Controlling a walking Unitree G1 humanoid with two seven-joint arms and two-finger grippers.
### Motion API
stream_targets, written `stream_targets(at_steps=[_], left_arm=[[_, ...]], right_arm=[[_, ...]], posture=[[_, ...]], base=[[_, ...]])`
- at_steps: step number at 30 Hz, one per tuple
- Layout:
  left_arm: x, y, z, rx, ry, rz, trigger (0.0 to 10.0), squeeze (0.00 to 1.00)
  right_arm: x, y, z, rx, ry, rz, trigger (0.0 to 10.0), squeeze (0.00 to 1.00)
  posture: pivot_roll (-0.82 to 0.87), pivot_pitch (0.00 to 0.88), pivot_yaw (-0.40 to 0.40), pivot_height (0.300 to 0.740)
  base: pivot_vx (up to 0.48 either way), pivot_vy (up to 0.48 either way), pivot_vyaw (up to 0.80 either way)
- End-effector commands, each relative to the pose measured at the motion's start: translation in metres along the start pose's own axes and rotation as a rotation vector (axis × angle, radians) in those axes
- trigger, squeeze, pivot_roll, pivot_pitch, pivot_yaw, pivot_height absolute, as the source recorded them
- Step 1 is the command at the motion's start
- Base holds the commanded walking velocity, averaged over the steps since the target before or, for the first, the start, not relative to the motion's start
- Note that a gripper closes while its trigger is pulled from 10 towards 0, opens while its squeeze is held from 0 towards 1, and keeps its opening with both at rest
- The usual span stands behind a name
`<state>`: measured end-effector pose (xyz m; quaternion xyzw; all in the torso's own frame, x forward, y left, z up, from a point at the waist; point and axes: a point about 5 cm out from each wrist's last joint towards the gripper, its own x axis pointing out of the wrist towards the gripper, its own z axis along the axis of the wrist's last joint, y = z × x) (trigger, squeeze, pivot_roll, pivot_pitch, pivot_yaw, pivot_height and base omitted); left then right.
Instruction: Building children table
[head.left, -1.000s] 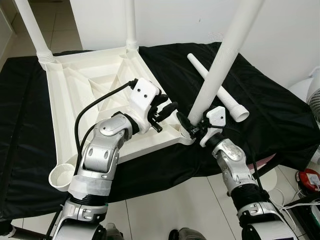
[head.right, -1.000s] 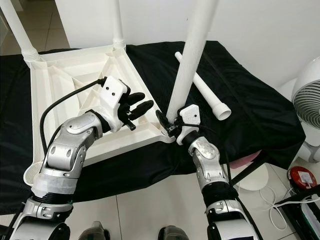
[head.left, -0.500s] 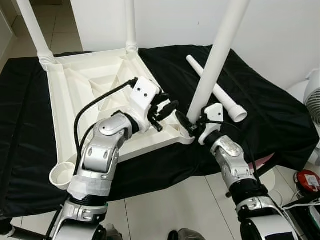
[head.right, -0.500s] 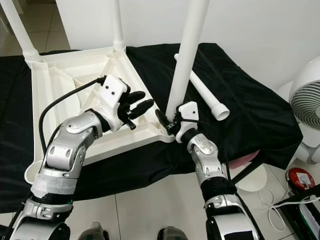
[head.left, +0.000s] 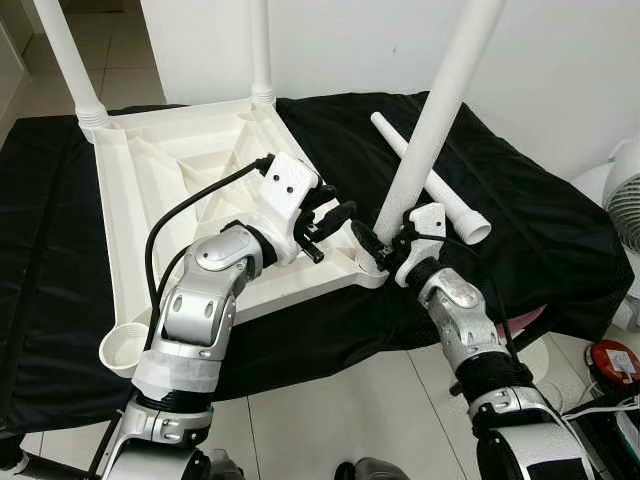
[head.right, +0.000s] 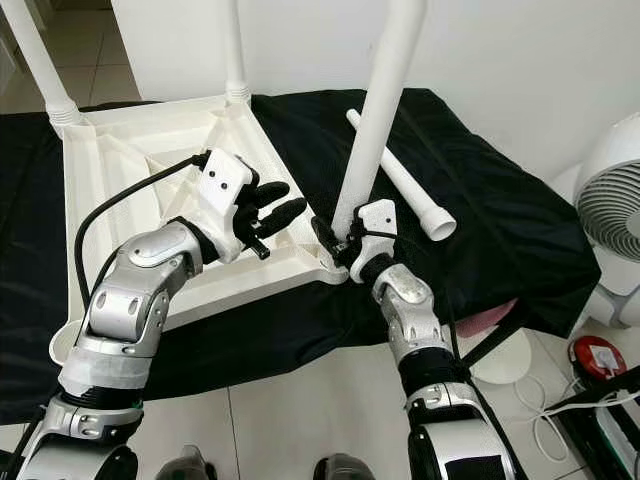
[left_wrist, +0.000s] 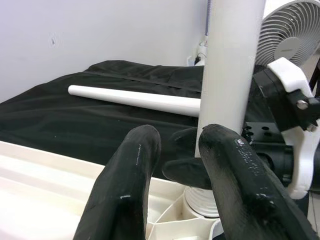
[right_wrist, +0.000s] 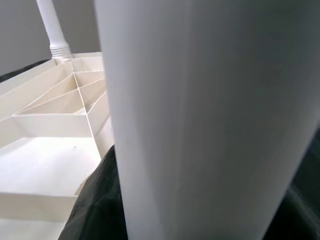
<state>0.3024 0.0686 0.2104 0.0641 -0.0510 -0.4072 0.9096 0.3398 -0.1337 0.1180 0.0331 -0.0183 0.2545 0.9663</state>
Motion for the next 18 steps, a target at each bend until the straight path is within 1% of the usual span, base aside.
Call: stream_targets(at_steps=[1, 3, 6, 9, 12, 13, 14, 15, 16, 18], left_arm=[[0.000, -0.001, -0.001, -0.010, 0.001, 0.055, 10.0, 0.00], [0.000, -0.001, -0.001, -0.009, 0.002, 0.054, 10.0, 0.00], [0.000, -0.001, 0.000, -0.008, -0.001, 0.052, 10.0, 0.00], [0.000, -0.001, 0.000, -0.008, -0.002, 0.052, 10.0, 0.00], [0.000, -0.001, 0.000, -0.008, -0.003, 0.055, 10.0, 0.00], [0.000, -0.001, 0.000, -0.008, -0.003, 0.055, 10.0, 0.00], [0.000, -0.001, 0.000, -0.008, -0.004, 0.056, 10.0, 0.00], [-0.001, -0.001, 0.000, -0.009, -0.004, 0.057, 10.0, 0.00], [-0.001, -0.001, 0.000, -0.009, -0.004, 0.057, 10.0, 0.00], [-0.001, -0.001, 0.000, -0.011, -0.004, 0.058, 10.0, 0.00]], right_arm=[[-0.014, -0.002, -0.036, 0.085, 0.170, -0.051, 10.0, 0.00], [-0.014, -0.003, -0.036, 0.089, 0.170, -0.053, 10.0, 0.00], [-0.014, -0.004, -0.037, 0.119, 0.169, -0.068, 10.0, 0.00], [-0.015, -0.003, -0.038, 0.120, 0.165, -0.069, 10.0, 0.00], [-0.022, 0.005, -0.034, -0.007, 0.050, -0.045, 10.0, 0.00], [-0.022, 0.005, -0.034, -0.007, 0.050, -0.045, 10.0, 0.00], [-0.026, 0.008, -0.033, -0.081, 0.019, -0.031, 10.0, 0.00], [-0.029, 0.012, -0.034, -0.111, 0.007, -0.007, 10.0, 0.00], [-0.029, 0.012, -0.034, -0.111, 0.007, -0.007, 10.0, 0.00], [-0.032, 0.014, -0.035, -0.145, -0.002, 0.015, 10.0, 0.00]], posture=[[0.07, 0.000, -0.032, 0.740], [0.07, 0.000, -0.032, 0.740], [0.07, 0.000, -0.036, 0.740], [0.07, 0.000, -0.036, 0.740], [0.07, 0.000, -0.041, 0.740], [0.07, 0.000, -0.041, 0.740], [0.07, 0.000, -0.040, 0.740], [0.07, 0.000, -0.039, 0.740], [0.07, 0.000, -0.039, 0.740], [0.07, 0.000, -0.039, 0.740]], base=[[0.000, 0.000, 0.00], [0.000, 0.000, 0.00], [0.000, 0.000, 0.00], [0.000, 0.000, 0.00], [0.000, 0.000, 0.00], [0.000, 0.000, 0.00], [0.000, 0.000, 0.00], [0.000, 0.000, 0.00], [0.000, 0.000, 0.00], [0.000, 0.000, 0.00]])
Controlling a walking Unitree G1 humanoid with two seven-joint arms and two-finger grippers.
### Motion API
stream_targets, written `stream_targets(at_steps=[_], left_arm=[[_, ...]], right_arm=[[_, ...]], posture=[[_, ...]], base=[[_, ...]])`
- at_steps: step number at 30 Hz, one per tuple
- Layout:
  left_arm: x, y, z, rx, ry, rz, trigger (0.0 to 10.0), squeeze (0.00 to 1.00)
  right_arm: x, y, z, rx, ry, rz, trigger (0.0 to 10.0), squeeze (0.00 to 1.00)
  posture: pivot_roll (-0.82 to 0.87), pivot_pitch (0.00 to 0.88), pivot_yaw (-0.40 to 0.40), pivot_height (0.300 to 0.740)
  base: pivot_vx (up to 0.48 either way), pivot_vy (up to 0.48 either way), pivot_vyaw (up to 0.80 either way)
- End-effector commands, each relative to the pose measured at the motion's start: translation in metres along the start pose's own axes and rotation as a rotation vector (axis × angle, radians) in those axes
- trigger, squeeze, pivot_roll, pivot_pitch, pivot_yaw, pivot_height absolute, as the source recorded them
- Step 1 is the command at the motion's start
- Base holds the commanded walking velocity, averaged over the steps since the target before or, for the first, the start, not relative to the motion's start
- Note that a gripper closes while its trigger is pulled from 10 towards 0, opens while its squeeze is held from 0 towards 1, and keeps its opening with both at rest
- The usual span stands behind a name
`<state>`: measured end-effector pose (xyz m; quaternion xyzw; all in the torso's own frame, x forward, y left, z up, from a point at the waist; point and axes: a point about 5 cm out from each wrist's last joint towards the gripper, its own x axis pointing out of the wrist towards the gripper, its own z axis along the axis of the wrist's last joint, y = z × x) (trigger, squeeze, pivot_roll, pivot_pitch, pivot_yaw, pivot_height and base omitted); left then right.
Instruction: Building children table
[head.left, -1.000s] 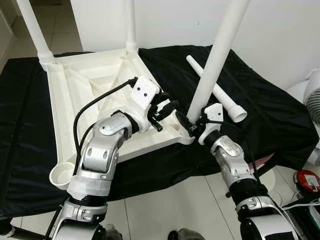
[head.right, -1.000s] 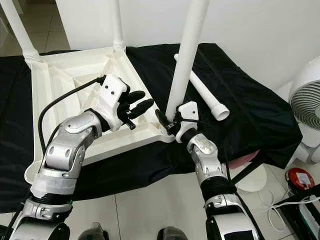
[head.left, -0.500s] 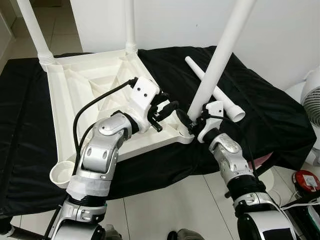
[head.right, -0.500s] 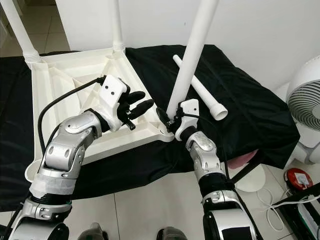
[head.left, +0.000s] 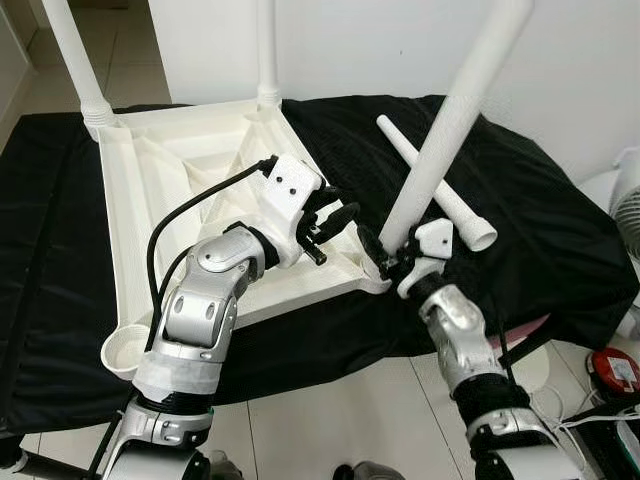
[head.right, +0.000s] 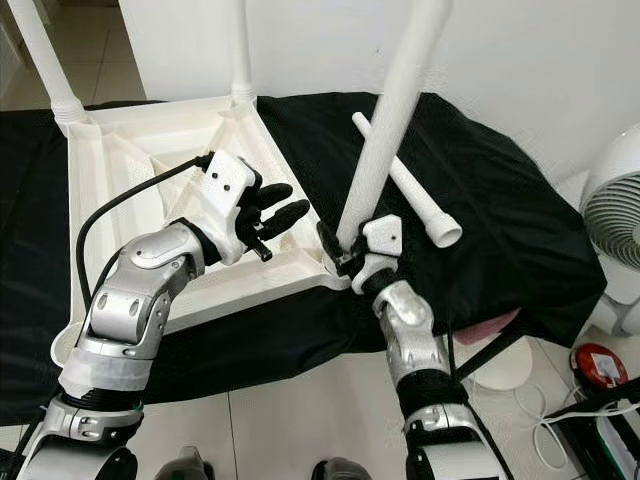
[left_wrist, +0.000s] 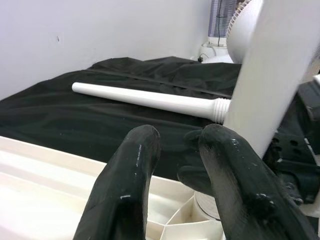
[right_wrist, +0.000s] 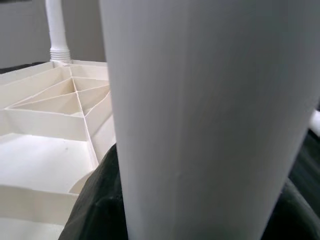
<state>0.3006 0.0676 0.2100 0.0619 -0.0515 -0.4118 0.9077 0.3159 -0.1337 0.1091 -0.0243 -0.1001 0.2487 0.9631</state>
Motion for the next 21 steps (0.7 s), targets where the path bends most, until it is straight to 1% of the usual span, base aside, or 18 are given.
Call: stream_targets(at_steps=[1, 3, 8, 11, 15, 19, 21], left_arm=[[0.000, 0.001, 0.000, -0.007, 0.000, 0.068, 10.0, 0.00], [0.000, 0.001, 0.000, -0.007, 0.000, 0.068, 10.0, 0.00], [0.001, 0.002, 0.000, -0.007, -0.001, 0.066, 10.0, 0.00], [0.001, 0.003, 0.001, -0.005, -0.003, 0.066, 10.0, 0.00], [0.001, 0.003, 0.002, -0.004, -0.005, 0.067, 10.0, 0.00], [0.000, 0.003, 0.002, -0.003, -0.007, 0.072, 10.0, 0.00], [0.000, 0.003, 0.002, -0.003, -0.007, 0.072, 10.0, 0.00]], right_arm=[[-0.014, 0.006, -0.025, 0.009, 0.126, 0.026, 10.0, 0.00], [-0.015, 0.005, -0.026, -0.010, 0.142, 0.031, 10.0, 0.00], [-0.013, 0.003, -0.026, -0.012, 0.156, 0.046, 10.0, 0.00], [-0.006, 0.002, -0.030, -0.065, 0.254, 0.114, 10.0, 0.00], [-0.002, 0.002, -0.031, -0.060, 0.284, 0.132, 10.0, 0.00], [0.002, 0.002, -0.030, -0.006, 0.316, 0.169, 10.0, 0.00], [0.002, 0.002, -0.030, -0.006, 0.316, 0.169, 10.0, 0.00]], posture=[[0.07, 0.000, -0.039, 0.740], [0.07, 0.000, -0.036, 0.740], [0.06, 0.000, -0.033, 0.740], [0.06, 0.000, -0.034, 0.740], [0.07, 0.000, -0.034, 0.740], [0.07, 0.000, -0.036, 0.740], [0.07, 0.000, -0.036, 0.740]], base=[[0.000, 0.000, 0.00], [0.000, 0.000, 0.00], [0.000, 0.000, 0.00], [0.000, 0.000, 0.00], [0.000, 0.000, 0.00], [0.000, 0.000, 0.00], [0.000, 0.000, 0.00]])
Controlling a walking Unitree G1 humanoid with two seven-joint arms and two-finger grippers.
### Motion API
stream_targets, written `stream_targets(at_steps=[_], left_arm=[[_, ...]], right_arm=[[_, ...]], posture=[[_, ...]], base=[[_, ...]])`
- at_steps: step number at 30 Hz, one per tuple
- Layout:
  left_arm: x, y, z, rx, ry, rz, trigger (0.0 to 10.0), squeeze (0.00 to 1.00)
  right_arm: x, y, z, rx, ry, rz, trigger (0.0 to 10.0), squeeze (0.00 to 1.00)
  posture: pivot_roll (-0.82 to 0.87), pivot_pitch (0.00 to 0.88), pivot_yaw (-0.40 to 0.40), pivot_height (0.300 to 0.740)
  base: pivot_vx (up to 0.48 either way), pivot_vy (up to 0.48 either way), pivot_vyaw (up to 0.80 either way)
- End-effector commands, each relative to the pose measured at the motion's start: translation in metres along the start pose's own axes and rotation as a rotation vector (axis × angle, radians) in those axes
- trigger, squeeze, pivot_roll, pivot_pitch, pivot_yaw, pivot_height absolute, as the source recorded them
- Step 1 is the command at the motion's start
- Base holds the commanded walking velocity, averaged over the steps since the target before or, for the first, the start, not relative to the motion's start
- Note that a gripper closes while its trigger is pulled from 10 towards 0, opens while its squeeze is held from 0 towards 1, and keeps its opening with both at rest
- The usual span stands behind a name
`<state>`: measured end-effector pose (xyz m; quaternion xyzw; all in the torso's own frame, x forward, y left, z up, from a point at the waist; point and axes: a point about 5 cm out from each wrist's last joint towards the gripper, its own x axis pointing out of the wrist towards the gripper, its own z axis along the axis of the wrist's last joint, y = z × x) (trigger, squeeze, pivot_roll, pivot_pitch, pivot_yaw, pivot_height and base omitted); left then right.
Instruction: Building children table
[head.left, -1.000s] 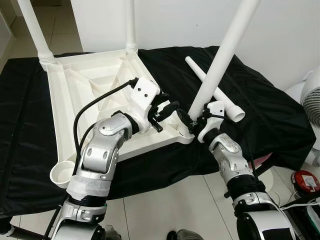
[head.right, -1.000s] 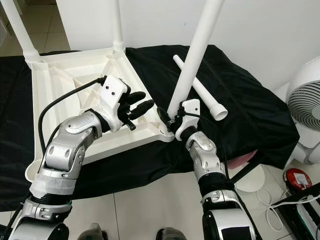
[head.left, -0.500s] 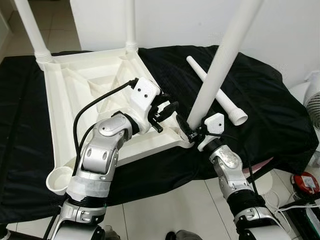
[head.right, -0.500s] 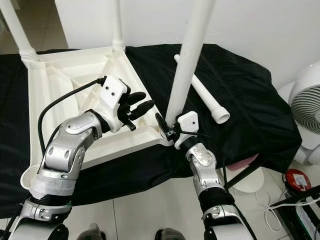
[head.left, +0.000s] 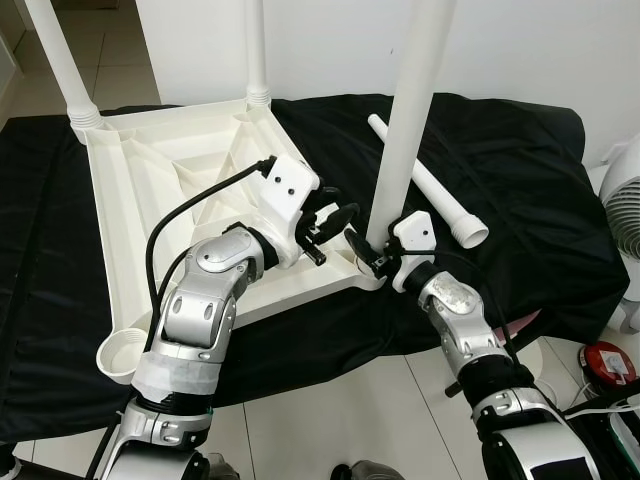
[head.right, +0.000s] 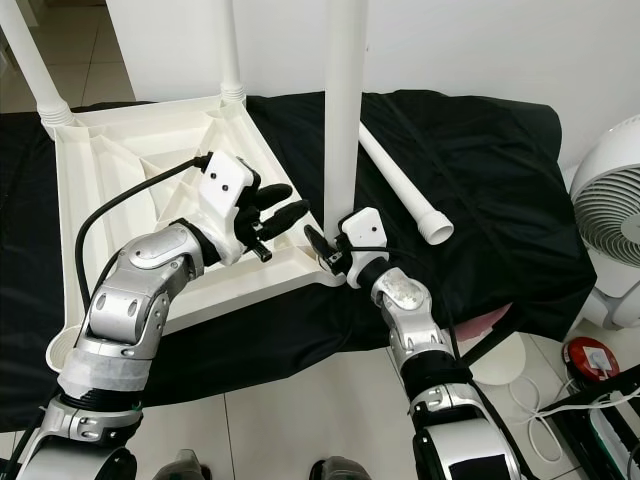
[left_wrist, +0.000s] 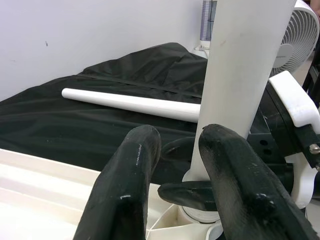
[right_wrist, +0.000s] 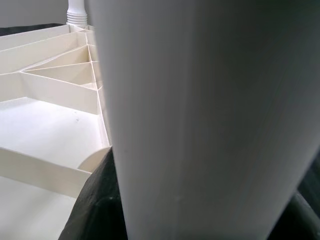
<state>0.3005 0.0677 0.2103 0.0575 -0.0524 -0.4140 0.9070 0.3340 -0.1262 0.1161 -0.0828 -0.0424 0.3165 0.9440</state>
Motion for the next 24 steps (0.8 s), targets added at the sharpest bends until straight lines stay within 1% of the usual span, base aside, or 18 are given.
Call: stream_targets(at_steps=[1, 3, 7, 9, 10, 11, 12, 14, 15, 18, 19, 20, 22, 23, 24], left_arm=[[0.000, 0.003, 0.002, 0.004, -0.002, 0.078, 10.0, 0.00], [-0.001, 0.003, 0.003, 0.006, -0.002, 0.082, 10.0, 0.00], [-0.002, 0.004, 0.003, 0.006, -0.002, 0.084, 10.0, 0.00], [-0.002, 0.004, 0.004, 0.007, -0.002, 0.086, 10.0, 0.00], [-0.002, 0.004, 0.004, 0.007, -0.002, 0.086, 10.0, 0.00], [-0.002, 0.004, 0.004, 0.007, -0.003, 0.087, 10.0, 0.00], [-0.002, 0.004, 0.004, 0.007, -0.003, 0.087, 10.0, 0.00], [-0.002, 0.005, 0.004, 0.007, -0.003, 0.086, 10.0, 0.00], [-0.002, 0.005, 0.004, 0.007, -0.003, 0.086, 10.0, 0.00], [-0.002, 0.005, 0.006, 0.010, -0.002, 0.084, 10.0, 0.00], [-0.002, 0.005, 0.006, 0.010, -0.002, 0.084, 10.0, 0.00], [-0.002, 0.006, 0.006, 0.012, -0.003, 0.083, 10.0, 0.00], [-0.002, 0.006, 0.006, 0.012, -0.003, 0.083, 10.0, 0.00], [-0.001, 0.006, 0.007, 0.013, -0.003, 0.083, 10.0, 0.00], [-0.001, 0.006, 0.007, 0.013, -0.003, 0.083, 10.0, 0.00]], right_arm=[[-0.012, 0.009, -0.034, 0.093, 0.179, 0.032, 10.0, 0.00], [-0.011, 0.005, -0.032, 0.134, 0.179, 0.029, 10.0, 0.00], [-0.012, 0.004, -0.031, 0.128, 0.161, 0.030, 10.0, 0.00], [-0.016, 0.010, -0.030, 0.037, 0.103, 0.047, 10.0, 0.00], [-0.016, 0.010, -0.030, 0.037, 0.103, 0.047, 10.0, 0.00], [-0.018, 0.014, -0.029, 0.005, 0.078, 0.055, 10.0, 0.00], [-0.018, 0.014, -0.029, 0.005, 0.078, 0.055, 10.0, 0.00], [-0.021, 0.020, -0.032, 0.003, 0.073, 0.073, 10.0, 0.00], [-0.021, 0.020, -0.032, 0.003, 0.073, 0.073, 10.0, 0.00], [-0.025, 0.028, -0.036, 0.052, 0.065, 0.096, 10.0, 0.00], [-0.025, 0.028, -0.036, 0.052, 0.065, 0.096, 10.0, 0.00], [-0.023, 0.027, -0.037, 0.117, 0.072, 0.079, 10.0, 0.00], [-0.023, 0.027, -0.037, 0.117, 0.072, 0.079, 10.0, 0.00], [-0.023, 0.025, -0.037, 0.145, 0.078, 0.069, 10.0, 0.00], [-0.023, 0.025, -0.037, 0.145, 0.078, 0.069, 10.0, 0.00]], posture=[[0.07, 0.000, -0.036, 0.740], [0.08, 0.000, -0.038, 0.740], [0.08, 0.000, -0.039, 0.740], [0.08, 0.000, -0.035, 0.740], [0.08, 0.000, -0.035, 0.740], [0.08, 0.000, -0.033, 0.740], [0.08, 0.000, -0.033, 0.740], [0.08, 0.000, -0.029, 0.740], [0.08, 0.000, -0.029, 0.740], [0.08, 0.000, -0.026, 0.740], [0.08, 0.000, -0.026, 0.740], [0.08, 0.001, -0.021, 0.740], [0.08, 0.001, -0.021, 0.740], [0.08, 0.001, -0.021, 0.740], [0.08, 0.001, -0.021, 0.740]], base=[[0.000, 0.000, 0.00], [0.000, 0.000, 0.00], [0.000, 0.000, 0.00], [0.000, 0.000, 0.00], [0.000, 0.000, 0.00], [0.000, 0.000, 0.00], [0.000, 0.000, 0.00], [0.000, 0.000, 0.00], [0.000, 0.000, 0.00], [0.000, 0.000, 0.00], [0.000, 0.000, 0.00], [0.000, 0.000, 0.00], [0.000, 0.000, 0.00], [0.000, 0.000, 0.00], [0.000, 0.000, 0.00]])
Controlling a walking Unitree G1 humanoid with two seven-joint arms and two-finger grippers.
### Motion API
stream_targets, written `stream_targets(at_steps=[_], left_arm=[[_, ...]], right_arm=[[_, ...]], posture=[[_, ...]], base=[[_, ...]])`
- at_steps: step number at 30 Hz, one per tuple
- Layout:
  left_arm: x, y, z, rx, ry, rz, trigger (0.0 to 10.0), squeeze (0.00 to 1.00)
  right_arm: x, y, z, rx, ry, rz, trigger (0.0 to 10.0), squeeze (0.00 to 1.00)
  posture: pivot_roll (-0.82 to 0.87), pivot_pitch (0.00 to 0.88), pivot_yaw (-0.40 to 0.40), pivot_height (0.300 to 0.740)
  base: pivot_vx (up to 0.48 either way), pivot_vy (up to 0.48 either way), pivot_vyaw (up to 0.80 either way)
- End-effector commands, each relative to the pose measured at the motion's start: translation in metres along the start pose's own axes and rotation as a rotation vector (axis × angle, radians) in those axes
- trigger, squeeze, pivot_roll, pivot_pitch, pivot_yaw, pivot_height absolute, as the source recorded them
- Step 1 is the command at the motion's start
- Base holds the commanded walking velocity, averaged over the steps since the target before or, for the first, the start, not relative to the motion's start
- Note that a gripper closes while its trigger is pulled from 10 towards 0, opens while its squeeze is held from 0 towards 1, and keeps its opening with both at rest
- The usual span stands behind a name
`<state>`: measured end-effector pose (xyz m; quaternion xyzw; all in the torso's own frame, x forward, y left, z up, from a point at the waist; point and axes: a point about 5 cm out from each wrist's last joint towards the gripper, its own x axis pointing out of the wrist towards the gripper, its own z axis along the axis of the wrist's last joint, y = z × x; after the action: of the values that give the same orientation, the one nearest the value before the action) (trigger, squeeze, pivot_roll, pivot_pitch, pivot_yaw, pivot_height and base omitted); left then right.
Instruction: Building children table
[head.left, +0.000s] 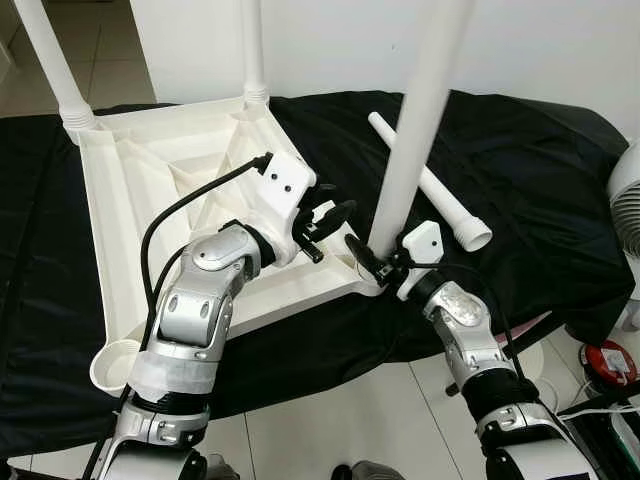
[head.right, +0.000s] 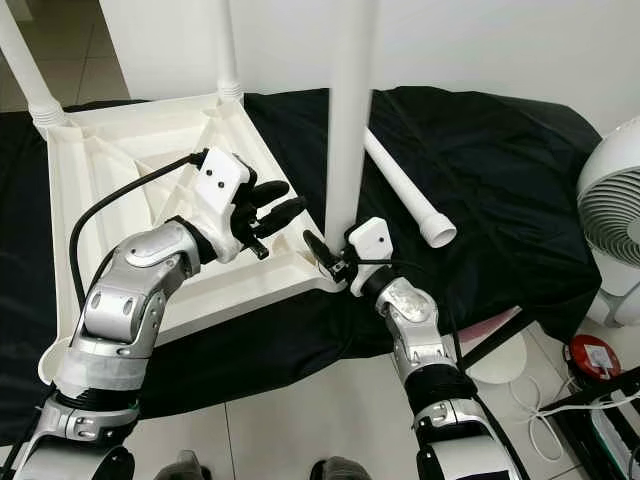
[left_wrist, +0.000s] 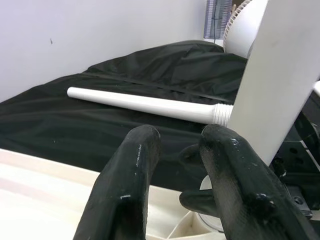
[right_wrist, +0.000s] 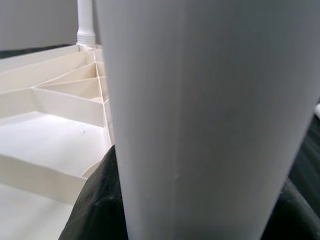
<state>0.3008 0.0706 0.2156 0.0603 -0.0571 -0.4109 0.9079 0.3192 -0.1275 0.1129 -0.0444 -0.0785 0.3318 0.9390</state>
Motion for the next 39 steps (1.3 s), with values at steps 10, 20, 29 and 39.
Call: stream_targets(at_steps=[10, 20, 29, 39], left_arm=[[-0.001, 0.004, 0.003, 0.003, 0.003, 0.084, 10.0, 0.00], [-0.001, 0.005, 0.004, 0.000, -0.001, 0.094, 10.0, 0.00], [0.001, 0.005, 0.004, 0.000, -0.002, 0.091, 10.0, 0.00], [0.007, 0.005, 0.005, -0.002, -0.005, 0.083, 10.0, 0.00]], right_arm=[[-0.005, 0.001, -0.035, 0.292, 0.190, -0.070, 10.0, 0.00], [-0.006, 0.004, -0.020, 0.248, 0.064, -0.079, 10.0, 0.00], [-0.003, -0.001, 0.001, 0.199, -0.014, -0.062, 10.0, 0.00], [0.009, -0.007, 0.065, 0.089, -0.058, 0.129, 10.0, 0.00]], posture=[[0.09, 0.016, -0.028, 0.740], [0.09, 0.015, -0.028, 0.740], [0.08, 0.016, -0.029, 0.740], [0.06, 0.002, -0.030, 0.740]], base=[[0.000, 0.000, 0.00], [0.000, 0.000, 0.00], [0.000, 0.000, 0.00], [0.000, 0.000, 0.00]])
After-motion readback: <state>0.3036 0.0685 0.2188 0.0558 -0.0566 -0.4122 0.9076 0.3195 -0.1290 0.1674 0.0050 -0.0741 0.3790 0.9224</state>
